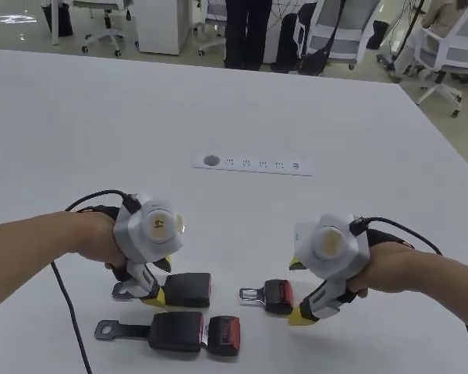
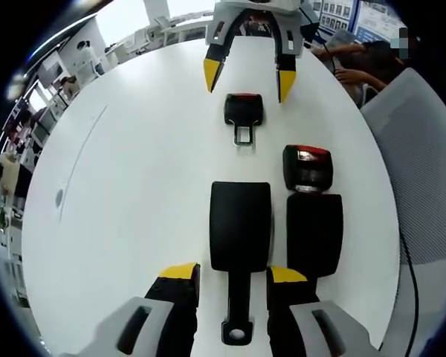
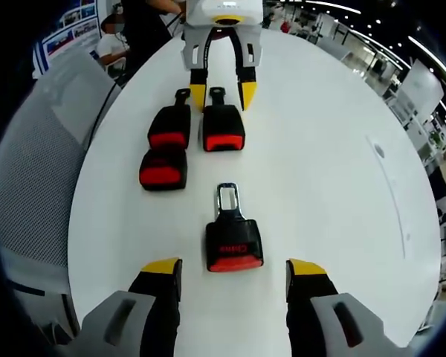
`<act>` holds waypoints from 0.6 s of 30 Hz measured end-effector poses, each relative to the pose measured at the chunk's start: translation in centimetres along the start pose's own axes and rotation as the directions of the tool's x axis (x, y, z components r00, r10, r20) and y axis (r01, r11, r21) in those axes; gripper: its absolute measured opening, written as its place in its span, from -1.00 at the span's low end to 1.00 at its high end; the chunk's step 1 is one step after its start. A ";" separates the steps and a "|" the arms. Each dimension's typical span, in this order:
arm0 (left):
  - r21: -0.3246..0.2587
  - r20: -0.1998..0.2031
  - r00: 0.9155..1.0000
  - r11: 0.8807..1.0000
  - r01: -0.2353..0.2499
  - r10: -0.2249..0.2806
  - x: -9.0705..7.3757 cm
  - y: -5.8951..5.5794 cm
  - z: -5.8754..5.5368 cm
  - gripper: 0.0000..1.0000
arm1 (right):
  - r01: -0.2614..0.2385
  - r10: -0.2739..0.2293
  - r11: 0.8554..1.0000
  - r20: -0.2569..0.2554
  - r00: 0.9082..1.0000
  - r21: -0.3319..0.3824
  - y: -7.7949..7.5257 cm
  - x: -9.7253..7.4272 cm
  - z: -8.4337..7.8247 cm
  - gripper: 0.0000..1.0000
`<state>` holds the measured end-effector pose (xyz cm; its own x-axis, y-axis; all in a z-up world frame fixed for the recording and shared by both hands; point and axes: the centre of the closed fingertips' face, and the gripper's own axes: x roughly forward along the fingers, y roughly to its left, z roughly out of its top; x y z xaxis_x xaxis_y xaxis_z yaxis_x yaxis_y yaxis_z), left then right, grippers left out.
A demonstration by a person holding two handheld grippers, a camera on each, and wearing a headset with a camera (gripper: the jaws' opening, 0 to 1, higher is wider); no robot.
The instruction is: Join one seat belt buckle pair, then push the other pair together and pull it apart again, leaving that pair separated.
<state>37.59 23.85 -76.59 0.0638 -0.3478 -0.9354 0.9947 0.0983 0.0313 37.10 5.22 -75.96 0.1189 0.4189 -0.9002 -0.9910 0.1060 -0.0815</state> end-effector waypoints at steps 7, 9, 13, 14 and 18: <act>-0.064 0.023 1.000 0.998 -0.008 0.010 -0.7 -0.1 -1.3 -0.27 | 0.020 -0.021 0.999 0.024 0.999 0.027 0.1 -0.9 -0.1 0.18; -0.088 0.038 0.999 0.996 -0.013 0.016 -1.0 -0.1 -1.5 -0.26 | 0.028 -0.029 0.999 0.030 0.999 0.031 0.0 -1.0 -0.3 0.19; -0.150 0.087 0.995 0.988 -0.026 0.039 -1.7 0.0 -1.9 -0.24 | 0.041 -0.044 0.998 0.051 0.998 0.054 0.1 -1.7 -0.3 0.22; -0.160 0.097 0.994 0.987 -0.027 0.043 -2.0 -0.1 -2.2 -0.23 | 0.043 -0.047 0.997 0.059 0.997 0.067 0.2 -1.7 -0.3 0.23; -0.219 0.133 0.989 0.975 -0.036 0.066 -2.6 -0.5 -2.8 -0.17 | 0.050 -0.059 0.994 0.085 0.995 0.096 0.3 -2.0 -0.4 0.28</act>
<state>36.65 27.30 -75.17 0.1397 -0.4613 -0.8762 0.9498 0.3127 -0.0132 36.53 4.10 -74.39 0.1816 0.4870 -0.8543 -0.9733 0.2130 -0.0855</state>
